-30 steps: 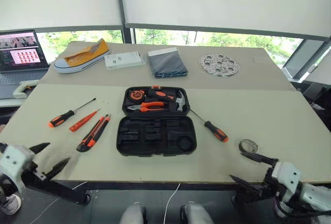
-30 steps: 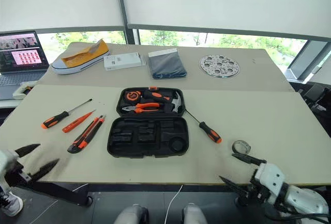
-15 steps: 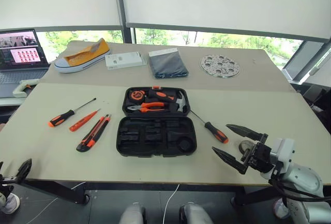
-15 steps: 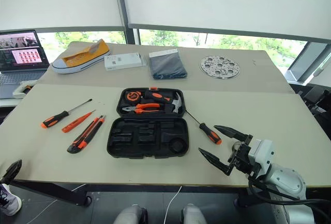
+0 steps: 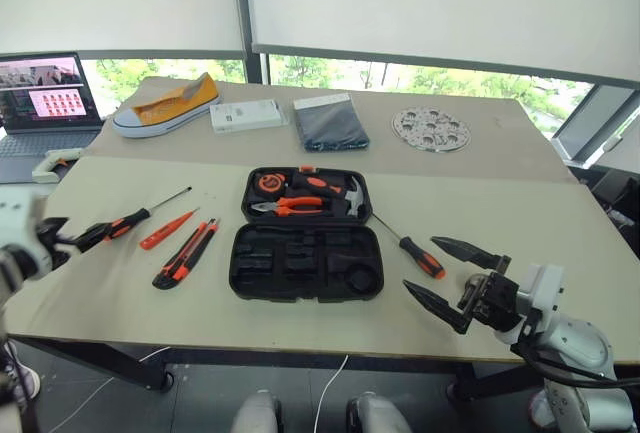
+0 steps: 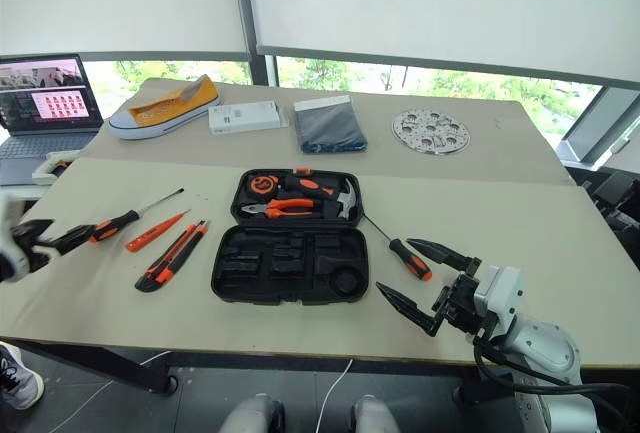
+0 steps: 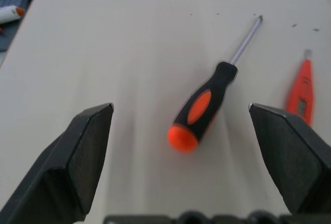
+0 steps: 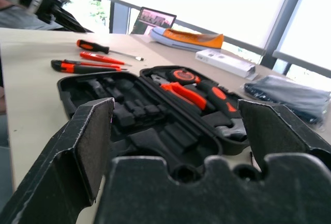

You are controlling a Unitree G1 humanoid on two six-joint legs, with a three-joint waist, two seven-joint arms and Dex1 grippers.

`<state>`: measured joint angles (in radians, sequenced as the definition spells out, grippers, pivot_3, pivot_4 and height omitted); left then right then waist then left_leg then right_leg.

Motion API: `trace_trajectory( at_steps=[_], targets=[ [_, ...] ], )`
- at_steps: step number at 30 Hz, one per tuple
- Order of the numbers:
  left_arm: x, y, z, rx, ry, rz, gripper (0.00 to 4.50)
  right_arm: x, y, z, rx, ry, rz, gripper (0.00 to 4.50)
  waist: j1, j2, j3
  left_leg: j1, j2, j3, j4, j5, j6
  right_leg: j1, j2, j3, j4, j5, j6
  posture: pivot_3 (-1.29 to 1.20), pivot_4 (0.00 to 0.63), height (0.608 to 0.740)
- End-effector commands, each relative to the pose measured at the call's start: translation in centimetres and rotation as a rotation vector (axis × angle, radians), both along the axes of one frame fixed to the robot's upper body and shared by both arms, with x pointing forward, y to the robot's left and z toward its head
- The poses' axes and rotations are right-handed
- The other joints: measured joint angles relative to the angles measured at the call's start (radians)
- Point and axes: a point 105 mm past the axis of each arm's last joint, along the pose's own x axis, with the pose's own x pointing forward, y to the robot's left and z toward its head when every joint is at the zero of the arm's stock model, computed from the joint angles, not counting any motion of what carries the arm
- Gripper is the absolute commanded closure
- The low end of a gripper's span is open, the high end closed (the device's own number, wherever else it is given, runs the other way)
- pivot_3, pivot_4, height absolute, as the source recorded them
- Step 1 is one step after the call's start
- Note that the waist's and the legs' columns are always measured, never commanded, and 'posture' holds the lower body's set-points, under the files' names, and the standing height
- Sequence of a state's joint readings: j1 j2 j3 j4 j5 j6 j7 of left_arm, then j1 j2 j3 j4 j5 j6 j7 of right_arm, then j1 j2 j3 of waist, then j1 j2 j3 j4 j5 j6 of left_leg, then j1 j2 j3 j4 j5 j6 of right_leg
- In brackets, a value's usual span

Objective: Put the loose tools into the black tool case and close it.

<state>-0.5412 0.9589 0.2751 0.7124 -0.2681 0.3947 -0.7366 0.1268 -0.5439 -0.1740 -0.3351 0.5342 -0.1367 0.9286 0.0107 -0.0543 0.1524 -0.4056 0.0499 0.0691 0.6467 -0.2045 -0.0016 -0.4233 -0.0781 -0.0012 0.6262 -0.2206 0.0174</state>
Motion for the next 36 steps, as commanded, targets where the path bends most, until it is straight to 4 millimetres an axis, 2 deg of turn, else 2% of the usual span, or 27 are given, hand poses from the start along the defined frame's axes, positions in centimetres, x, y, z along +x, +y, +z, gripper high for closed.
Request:
trace_trajectory(
  at_steps=[1,4,8,9,10,13,14,17,19,21,23,26,29,31,33,36],
  targets=[
    [1.4,0.1,-1.1,0.051,0.063,0.009,0.00,0.1,-0.3,1.0,-0.009,-0.039,-0.005,0.08,-0.007,0.000,0.000,0.000,0.000,0.000,0.000,0.000,-0.001,0.000,0.001,0.001,0.000,0.000,-0.002,0.00,0.150,0.740],
    [2.4,-0.5,-2.0,0.064,0.106,-0.003,0.00,0.3,-0.4,1.6,-0.016,-0.072,-0.031,0.08,-0.018,0.000,0.000,0.000,0.000,0.000,-0.001,-0.002,-0.002,-0.001,0.001,0.001,0.002,0.000,-0.005,0.00,0.150,0.740],
    [2.6,-0.9,-3.5,0.065,0.186,0.005,0.00,0.3,-1.1,1.7,-0.018,-0.081,-0.065,0.08,-0.020,0.000,0.000,-0.001,0.000,0.000,-0.001,-0.003,-0.002,-0.001,0.001,0.001,0.002,-0.001,-0.004,0.00,0.150,0.740],
    [2.4,-0.7,-3.6,0.068,0.199,0.015,0.52,0.2,-1.4,1.6,-0.021,-0.082,-0.076,0.00,-0.019,0.000,0.000,-0.001,0.000,0.000,-0.001,-0.003,-0.002,-0.001,0.001,0.001,0.002,-0.001,-0.004,0.00,0.150,0.740],
    [2.4,-0.5,-3.7,0.068,0.205,0.024,0.68,0.2,-1.6,1.6,-0.022,-0.082,-0.083,0.00,-0.019,0.000,0.000,-0.001,0.000,0.000,-0.001,-0.003,-0.002,-0.001,0.001,0.001,0.002,-0.001,-0.003,0.00,0.150,0.740],
    [1.8,-0.1,-3.9,0.060,0.232,0.024,1.88,0.1,-1.9,1.4,-0.025,-0.083,-0.092,0.00,-0.025,0.000,0.000,0.001,0.000,0.000,0.000,-0.003,-0.002,0.000,0.001,0.002,0.003,-0.003,-0.001,0.00,0.150,0.740],
    [1.6,0.1,-3.9,0.047,0.236,0.028,2.10,0.0,-2.0,1.3,-0.026,-0.082,-0.093,0.00,-0.027,0.000,0.000,0.002,0.000,0.000,0.000,-0.003,-0.002,0.000,0.001,0.002,0.004,-0.003,-0.001,0.00,0.150,0.740],
    [0.9,1.2,-2.3,-0.064,0.162,0.056,3.06,-0.2,-2.3,1.2,-0.036,-0.081,-0.095,0.00,-0.032,0.000,0.000,0.004,0.001,0.000,0.000,-0.002,-0.002,0.000,0.002,0.003,0.005,-0.004,0.001,0.00,0.150,0.740],
    [0.5,1.8,-1.1,-0.078,0.103,0.042,3.80,-0.2,-2.5,1.2,-0.035,-0.085,-0.105,0.00,-0.030,0.000,0.000,0.003,0.001,0.000,0.000,-0.002,-0.002,-0.001,0.002,0.003,0.005,-0.004,0.001,0.00,0.150,0.740],
    [0.3,1.1,2.2,-0.007,-0.075,-0.130,3.82,0.0,-2.6,1.1,-0.026,-0.090,-0.120,0.00,-0.030,0.000,0.000,0.003,0.001,0.000,0.000,-0.002,-0.002,-0.001,0.002,0.003,0.004,-0.004,0.000,0.00,0.150,0.740],
    [0.1,-0.9,3.7,-0.025,-0.115,-0.307,3.82,0.1,-2.6,1.0,-0.025,-0.095,-0.127,0.00,-0.025,-0.001,0.000,0.002,0.001,0.000,0.000,-0.002,-0.002,-0.001,0.002,0.003,0.004,-0.002,-0.003,0.00,0.150,0.740],
    [0.1,-4.4,3.6,0.007,-0.054,-0.527,3.82,0.2,-2.9,1.2,-0.025,-0.099,-0.146,0.00,-0.003,-0.001,0.001,0.000,0.000,0.000,0.001,-0.002,-0.002,-0.002,0.000,0.001,0.004,0.000,-0.006,0.00,0.150,0.740],
    [-0.4,-14.4,3.2,0.183,0.020,-0.976,3.82,0.8,-3.6,1.5,-0.062,-0.083,-0.150,0.00,0.015,0.001,0.001,-0.001,0.000,0.000,0.003,-0.002,-0.002,0.000,-0.001,0.002,0.003,0.000,-0.005,0.00,0.150,0.740],
    [-0.2,-18.3,2.6,0.236,0.020,-1.079,3.82,1.4,-3.6,1.6,-0.085,-0.073,-0.129,0.00,0.021,0.001,0.001,-0.002,0.000,0.000,0.005,-0.002,-0.002,0.000,-0.003,0.003,0.003,0.000,-0.005,0.00,0.150,0.740],
    [0.1,-20.1,2.2,0.283,0.024,-1.115,3.82,1.7,-3.4,1.5,-0.103,-0.066,-0.110,0.00,0.021,0.001,0.001,-0.004,-0.001,0.000,0.011,-0.003,-0.001,0.001,-0.001,0.004,0.003,0.000,-0.004,0.00,0.150,0.740],
    [0.6,-23.7,2.0,0.323,0.028,-1.173,3.82,2.2,-3.1,1.5,-0.113,-0.055,-0.089,0.00,-0.006,0.001,0.001,-0.005,0.001,0.000,0.013,-0.003,0.000,0.000,0.004,0.007,0.005,0.000,0.001,0.00,0.150,0.740]
  ],
)
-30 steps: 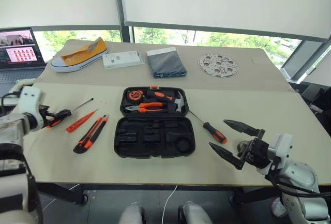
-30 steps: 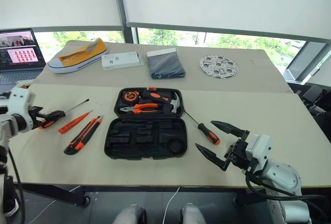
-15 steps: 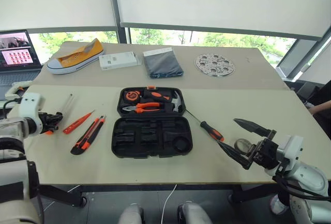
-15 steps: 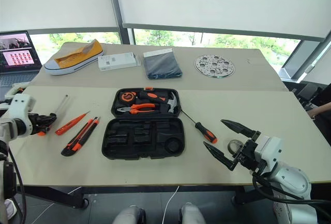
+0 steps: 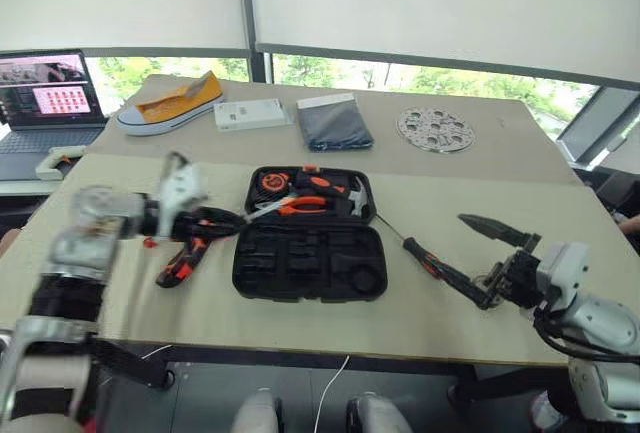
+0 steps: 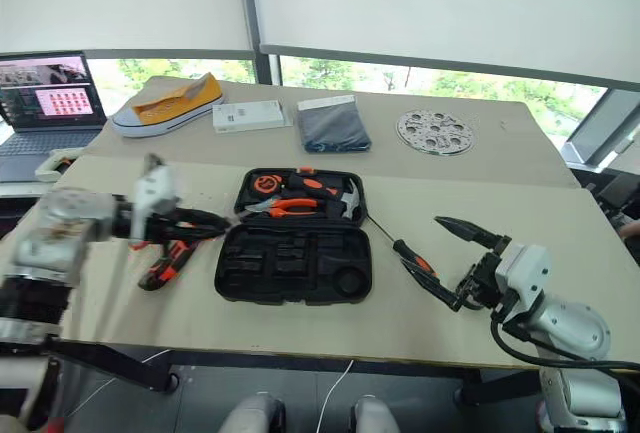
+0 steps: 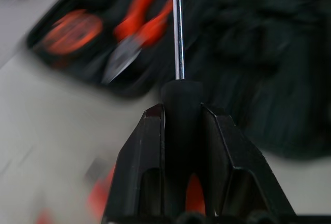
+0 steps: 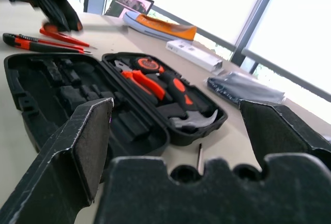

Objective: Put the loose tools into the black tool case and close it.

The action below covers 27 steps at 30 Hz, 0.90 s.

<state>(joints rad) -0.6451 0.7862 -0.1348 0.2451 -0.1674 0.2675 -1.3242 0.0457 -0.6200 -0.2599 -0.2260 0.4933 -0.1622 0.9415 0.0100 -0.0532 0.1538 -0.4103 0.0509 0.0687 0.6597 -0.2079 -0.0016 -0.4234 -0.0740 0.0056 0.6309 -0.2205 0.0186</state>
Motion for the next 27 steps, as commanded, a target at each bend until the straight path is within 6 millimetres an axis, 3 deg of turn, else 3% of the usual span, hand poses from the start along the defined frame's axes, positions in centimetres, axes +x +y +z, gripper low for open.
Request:
trace_trajectory(
  at_steps=[1,6,10,17,27],
  targets=[
    [1.1,-2.8,1.7,0.058,-0.093,-0.027,3.82,0.4,0.3,0.2,-0.012,0.008,0.023,0.00,-0.008,0.000,0.000,0.000,0.000,0.000,0.000,0.000,0.000,0.000,0.001,0.001,0.000,0.000,0.000,0.00,0.150,0.740],
    [2.7,-3.9,-0.1,0.196,-0.155,-0.048,3.82,0.3,0.9,0.3,-0.015,0.016,0.038,0.00,-0.011,0.003,0.001,0.003,-0.001,-0.001,0.000,0.000,0.000,0.001,0.001,0.003,0.001,0.000,0.003,0.00,0.150,0.740],
    [2.6,-5.1,-0.6,0.227,-0.148,-0.126,3.82,0.0,1.4,0.4,-0.008,0.019,0.033,0.00,-0.011,0.003,0.001,0.001,-0.001,-0.001,0.000,0.000,0.000,0.000,0.001,0.003,0.001,0.000,0.003,0.00,0.150,0.740],
    [2.4,-4.0,-2.3,0.342,-0.099,-0.115,3.82,-0.1,1.5,0.5,-0.001,0.016,0.009,0.00,-0.007,0.003,0.001,0.000,-0.002,-0.001,0.000,0.000,0.000,0.000,0.001,0.003,0.000,0.000,0.003,0.00,0.150,0.740],
    [3.4,-5.9,-2.1,0.323,-0.140,-0.085,3.82,-0.3,2.1,0.5,0.012,0.021,0.011,0.00,0.002,0.004,0.001,0.001,-0.002,-0.001,0.001,0.000,0.000,0.000,0.001,0.003,0.001,-0.001,0.004,0.00,0.150,0.740]
  ],
)
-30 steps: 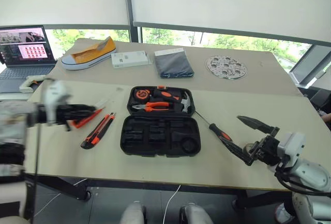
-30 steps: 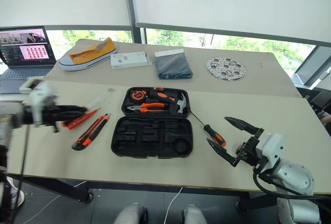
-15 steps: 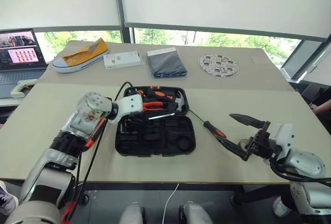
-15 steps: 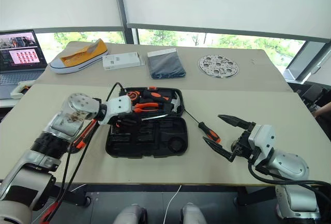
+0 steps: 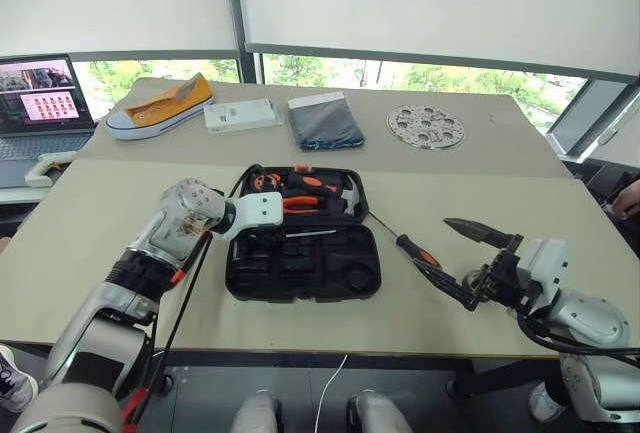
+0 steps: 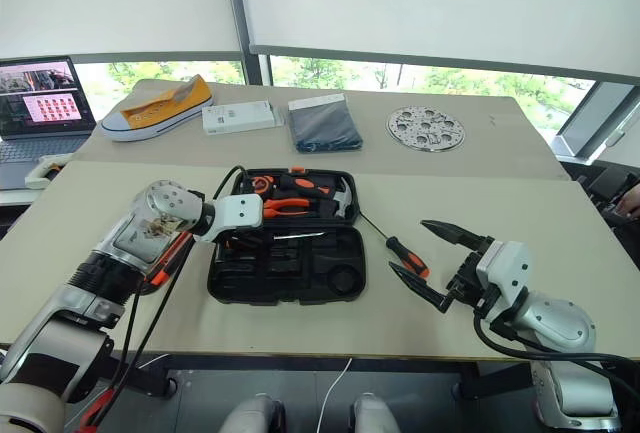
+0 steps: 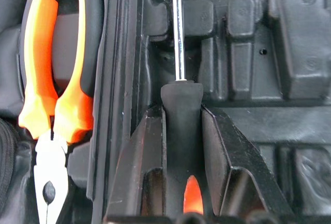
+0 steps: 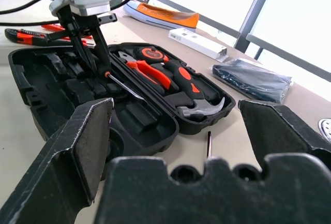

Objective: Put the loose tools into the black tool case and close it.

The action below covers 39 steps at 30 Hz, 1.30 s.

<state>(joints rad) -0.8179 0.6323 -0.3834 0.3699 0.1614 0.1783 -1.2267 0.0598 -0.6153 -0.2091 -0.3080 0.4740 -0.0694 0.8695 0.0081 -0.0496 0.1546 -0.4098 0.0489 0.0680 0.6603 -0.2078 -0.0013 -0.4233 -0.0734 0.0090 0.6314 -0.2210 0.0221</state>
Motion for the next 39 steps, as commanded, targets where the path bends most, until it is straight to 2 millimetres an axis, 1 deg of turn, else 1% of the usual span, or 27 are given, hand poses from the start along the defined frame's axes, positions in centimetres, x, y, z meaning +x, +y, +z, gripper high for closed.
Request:
trace_trajectory(
  at_steps=[1,6,10,11,12,14,15,16,17,20,22,25,27,28,30,33,35,36,39],
  targets=[
    [0.6,-1.0,0.8,0.008,-0.046,-0.003,3.82,-0.3,0.6,0.9,0.008,-0.036,0.011,0.00,0.006,0.000,0.000,0.000,0.000,0.000,0.000,0.000,0.000,0.000,0.000,0.000,0.000,0.000,0.000,0.00,0.150,0.740],
    [1.1,-0.8,0.8,0.036,-0.063,0.023,3.82,-0.4,1.0,0.9,0.022,-0.029,0.023,0.00,0.011,0.000,0.000,-0.001,-0.002,0.000,0.000,0.001,0.001,0.001,0.000,0.001,-0.001,0.000,0.000,0.00,0.150,0.740],
    [0.3,-2.1,1.1,-0.039,-0.045,-0.036,3.82,-0.5,1.3,0.7,0.029,-0.016,0.032,0.00,0.010,0.000,0.000,0.000,-0.001,0.000,0.000,0.001,0.002,0.001,0.000,0.002,0.000,0.000,0.001,0.00,0.150,0.740],
    [0.1,-2.3,1.2,-0.053,-0.048,-0.051,2.99,-0.6,1.3,0.7,0.030,-0.014,0.032,0.00,0.011,0.000,0.000,0.000,-0.001,0.000,0.000,0.001,0.002,0.001,0.000,0.002,0.000,0.000,0.001,0.00,0.150,0.740],
    [-0.1,-2.6,1.5,-0.091,-0.062,-0.064,2.80,-0.6,1.3,0.6,0.032,-0.008,0.033,0.00,0.012,0.000,0.000,-0.001,-0.002,0.000,0.000,0.002,0.002,0.001,0.000,0.002,0.000,0.000,0.001,0.00,0.150,0.740],
    [-0.1,-3.1,2.3,-0.169,-0.107,-0.076,2.05,-0.7,1.4,0.4,0.035,0.007,0.039,0.00,0.016,0.000,0.000,-0.001,-0.002,0.000,0.000,0.002,0.002,0.001,-0.001,0.002,-0.001,0.000,0.001,0.00,0.150,0.740],
    [-0.1,-3.2,3.0,-0.217,-0.148,-0.085,1.78,-0.8,1.5,0.3,0.037,0.015,0.042,0.00,0.017,0.000,0.000,-0.002,-0.002,-0.001,0.000,0.002,0.002,0.001,-0.001,0.002,-0.001,0.000,0.001,0.00,0.150,0.740],
    [-0.1,-3.1,3.4,-0.246,-0.176,-0.091,1.35,-0.9,1.5,0.2,0.037,0.019,0.044,0.00,0.017,0.000,0.000,-0.002,-0.003,-0.001,0.001,0.002,0.002,0.000,-0.002,0.002,-0.001,0.001,0.001,0.00,0.150,0.740],
    [-0.3,-2.5,3.6,-0.284,-0.173,-0.077,1.02,-0.9,1.5,0.1,0.039,0.026,0.042,0.00,0.017,0.000,0.000,-0.003,-0.003,-0.001,0.001,0.002,0.002,0.000,-0.002,0.002,-0.001,0.001,0.001,0.00,0.150,0.740],
    [-1.0,-0.5,3.4,-0.376,-0.155,-0.023,1.02,-1.1,1.3,-0.2,0.045,0.044,0.035,0.00,0.004,0.000,0.000,-0.004,-0.002,-0.001,0.001,0.001,0.003,0.000,-0.002,0.002,-0.002,0.003,-0.001,0.00,0.150,0.740],
    [-1.0,0.4,3.2,-0.437,-0.145,0.029,1.02,-1.2,1.3,-0.4,0.047,0.053,0.033,0.00,-0.003,0.001,0.000,-0.003,-0.001,-0.001,0.001,0.001,0.003,-0.001,0.000,0.002,-0.001,0.003,-0.001,0.00,0.150,0.740],
    [-0.7,1.3,2.9,-0.514,-0.122,0.107,1.02,-1.3,1.3,-0.7,0.055,0.064,0.030,0.00,-0.002,0.001,0.000,-0.003,-0.001,-0.001,0.001,0.001,0.003,0.000,0.000,0.001,0.000,0.002,-0.001,0.00,0.150,0.740],
    [-0.7,1.4,2.3,-0.544,-0.095,0.133,1.54,-1.2,1.3,-0.9,0.057,0.069,0.031,0.00,0.001,0.001,0.000,-0.002,-0.001,-0.001,0.001,0.001,0.003,0.000,0.000,0.002,-0.001,0.002,0.001,0.00,0.150,0.740],
    [-0.7,1.2,1.9,-0.544,-0.085,0.129,1.72,-1.1,1.3,-0.9,0.057,0.070,0.031,0.00,0.004,0.001,0.000,-0.002,-0.001,-0.001,0.001,0.001,0.003,0.000,0.000,0.002,-0.001,0.002,0.002,0.00,0.150,0.740],
    [-0.6,1.1,1.1,-0.517,-0.075,0.139,2.38,-1.1,1.2,-1.0,0.057,0.075,0.030,0.00,0.005,0.001,0.000,-0.001,-0.002,-0.001,0.001,0.002,0.003,0.001,-0.001,0.002,-0.001,0.002,0.003,0.00,0.150,0.740],
    [-0.3,0.6,0.4,-0.509,-0.045,0.156,3.56,-1.2,0.9,-1.3,0.056,0.089,0.023,0.00,0.004,0.001,0.000,-0.001,-0.002,-0.001,0.001,0.002,0.003,0.001,-0.001,0.002,-0.001,0.002,0.002,0.00,0.150,0.740],
    [-0.1,0.4,0.0,-0.486,-0.044,0.162,4.10,-1.4,0.8,-1.5,0.050,0.100,0.025,0.00,0.004,0.001,0.000,-0.002,-0.002,-0.001,0.001,0.002,0.003,0.001,0.000,0.002,-0.001,0.002,0.002,0.00,0.150,0.740],
    [0.0,0.3,-0.1,-0.477,-0.041,0.156,4.45,-1.4,0.7,-1.5,0.049,0.102,0.025,0.00,0.004,0.001,0.000,-0.002,-0.001,-0.001,0.001,0.002,0.003,0.001,0.000,0.002,-0.001,0.002,0.002,0.00,0.150,0.740],
    [0.0,-0.4,-0.6,-0.463,-0.034,0.145,4.45,-1.6,0.6,-1.6,0.048,0.106,0.020,0.00,0.004,0.001,0.000,-0.002,-0.002,-0.001,0.001,0.002,0.003,0.001,0.000,0.002,-0.001,0.002,0.002,0.00,0.150,0.740]
  ],
)
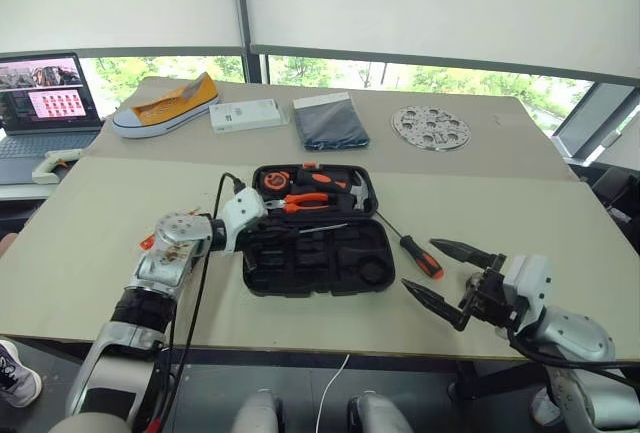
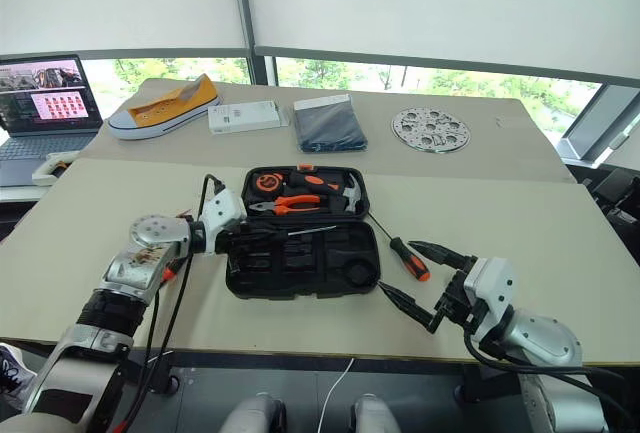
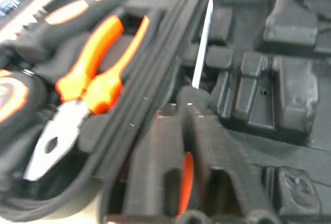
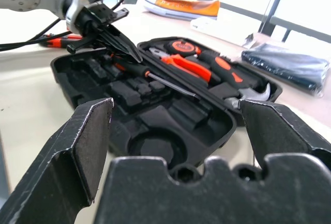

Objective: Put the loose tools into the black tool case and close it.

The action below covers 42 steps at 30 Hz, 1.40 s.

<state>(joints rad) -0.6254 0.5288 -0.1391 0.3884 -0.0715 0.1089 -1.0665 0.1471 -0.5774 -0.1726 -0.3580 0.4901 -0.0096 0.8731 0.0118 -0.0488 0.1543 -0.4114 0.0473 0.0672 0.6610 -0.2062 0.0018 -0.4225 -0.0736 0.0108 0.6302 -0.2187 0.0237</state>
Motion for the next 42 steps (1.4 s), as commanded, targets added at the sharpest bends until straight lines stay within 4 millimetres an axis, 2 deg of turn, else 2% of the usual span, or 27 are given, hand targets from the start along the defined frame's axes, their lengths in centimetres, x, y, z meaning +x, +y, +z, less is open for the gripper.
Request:
trace_trajectory(
  at_steps=[1,11,14,19,21,22,23,24,25,26,29,32,34,37,39,42],
  targets=[
    [0.3,-1.0,-0.1,0.019,-0.017,-0.014,4.45,-0.3,-0.6,0.7,-0.004,-0.015,-0.012,0.00,0.000,0.000,0.000,0.000,0.000,0.000,0.000,0.000,0.000,0.000,0.000,0.000,0.000,0.000,0.000,0.00,0.150,0.740],
    [0.5,-1.8,-3.6,0.205,0.045,-0.005,4.45,-0.7,-1.1,0.1,-0.008,0.004,-0.036,0.00,0.007,0.005,-0.004,0.002,-0.001,0.000,0.000,0.000,0.000,0.002,-0.001,0.000,0.000,-0.001,0.002,0.00,0.150,0.740],
    [0.8,-1.8,-4.0,0.236,0.024,0.014,4.45,-0.8,-0.9,0.0,-0.003,0.007,-0.037,0.00,0.007,0.008,-0.006,0.005,-0.001,0.000,0.000,0.000,0.000,0.004,-0.001,0.000,0.000,-0.002,0.001,0.00,0.150,0.740],
    [-0.2,-2.6,-3.9,0.144,0.060,-0.045,4.45,-0.7,-1.1,0.1,0.011,-0.001,-0.061,0.00,0.007,0.013,-0.011,0.006,-0.002,0.000,0.000,0.000,0.001,0.005,-0.002,0.001,0.000,-0.004,-0.003,0.00,0.150,0.740],
    [-0.2,-2.3,-2.9,0.079,0.024,-0.047,4.45,-0.7,-1.5,0.3,0.011,-0.011,-0.081,0.00,0.005,0.014,-0.012,0.006,-0.002,0.000,0.000,0.000,0.001,0.005,-0.002,0.001,0.000,-0.004,-0.003,0.00,0.150,0.740],
    [0.2,-2.0,-1.7,0.024,-0.025,-0.030,4.45,-0.7,-1.8,0.5,0.013,-0.016,-0.098,0.00,0.004,0.014,-0.012,0.006,-0.001,0.000,0.000,0.000,0.001,0.005,-0.002,0.001,0.000,-0.004,-0.003,0.00,0.150,0.740],
    [0.3,-1.6,-0.7,-0.028,-0.048,-0.021,3.94,-0.7,-2.2,0.7,0.011,-0.023,-0.115,0.00,0.004,0.014,-0.012,0.005,-0.001,0.000,0.000,0.000,0.001,0.004,-0.001,0.001,0.000,-0.004,-0.003,0.00,0.150,0.740],
    [0.3,-1.3,-0.1,-0.061,-0.059,-0.018,3.73,-0.7,-2.4,0.8,0.010,-0.027,-0.126,0.00,0.002,0.013,-0.011,0.004,-0.001,0.000,0.000,0.000,0.001,0.003,-0.001,0.001,0.000,-0.004,-0.003,0.00,0.150,0.740],
    [0.4,-1.1,0.5,-0.097,-0.073,-0.011,3.26,-0.7,-2.7,0.9,0.007,-0.033,-0.138,0.00,0.001,0.013,-0.011,0.003,-0.001,0.000,0.000,0.000,0.001,0.002,-0.001,0.001,0.000,-0.003,-0.003,0.00,0.150,0.740],
    [0.3,-0.5,1.5,-0.149,-0.095,-0.015,3.01,-0.7,-3.2,1.1,0.009,-0.034,-0.159,0.00,0.000,0.013,-0.011,0.002,-0.001,0.000,0.000,0.000,0.001,0.001,-0.001,0.001,0.000,-0.002,-0.001,0.00,0.150,0.740],
    [-1.0,2.3,4.2,-0.268,-0.174,-0.047,1.98,-1.3,-5.2,0.9,-0.015,-0.025,-0.234,0.00,-0.002,0.012,-0.010,-0.001,0.000,0.000,0.000,0.000,0.001,-0.001,0.000,0.001,-0.001,0.000,0.002,0.00,0.150,0.740],
    [-3.3,4.8,5.0,-0.324,-0.150,-0.095,0.78,-2.5,-7.6,-0.5,-0.070,0.019,-0.314,0.00,-0.009,0.012,-0.010,0.000,0.000,0.000,-0.001,0.000,0.001,-0.001,0.000,0.001,-0.001,0.000,-0.001,0.00,0.150,0.740],
    [-5.3,5.7,4.6,-0.275,-0.151,-0.157,0.12,-3.0,-9.1,-1.5,-0.086,0.061,-0.390,0.00,-0.011,0.013,-0.010,0.002,0.001,0.000,-0.002,0.000,0.001,0.000,0.000,0.001,-0.001,-0.001,-0.002,0.00,0.150,0.740],
    [-8.0,7.4,3.5,-0.204,-0.118,-0.174,0.05,-4.1,-11.0,-3.5,-0.110,0.159,-0.482,0.00,-0.010,0.013,-0.010,0.002,0.001,0.001,-0.002,0.000,0.001,0.000,-0.002,0.001,-0.001,-0.006,-0.006,0.00,0.150,0.740],
    [-9.9,8.6,3.6,-0.257,-0.115,-0.167,0.05,-4.8,-12.3,-4.7,-0.126,0.219,-0.555,0.00,-0.008,0.013,-0.010,0.003,0.002,0.001,-0.002,0.000,0.001,0.001,-0.003,0.001,-0.001,-0.006,-0.006,0.00,0.150,0.740],
    [-11.4,9.8,3.0,-0.292,-0.080,-0.137,0.05,-4.0,-12.3,-4.2,-0.064,0.282,-0.624,0.00,-0.008,0.014,-0.010,0.004,0.004,-0.001,-0.002,-0.001,0.000,0.000,-0.004,0.001,-0.001,-0.006,-0.006,0.00,0.150,0.740]
  ],
)
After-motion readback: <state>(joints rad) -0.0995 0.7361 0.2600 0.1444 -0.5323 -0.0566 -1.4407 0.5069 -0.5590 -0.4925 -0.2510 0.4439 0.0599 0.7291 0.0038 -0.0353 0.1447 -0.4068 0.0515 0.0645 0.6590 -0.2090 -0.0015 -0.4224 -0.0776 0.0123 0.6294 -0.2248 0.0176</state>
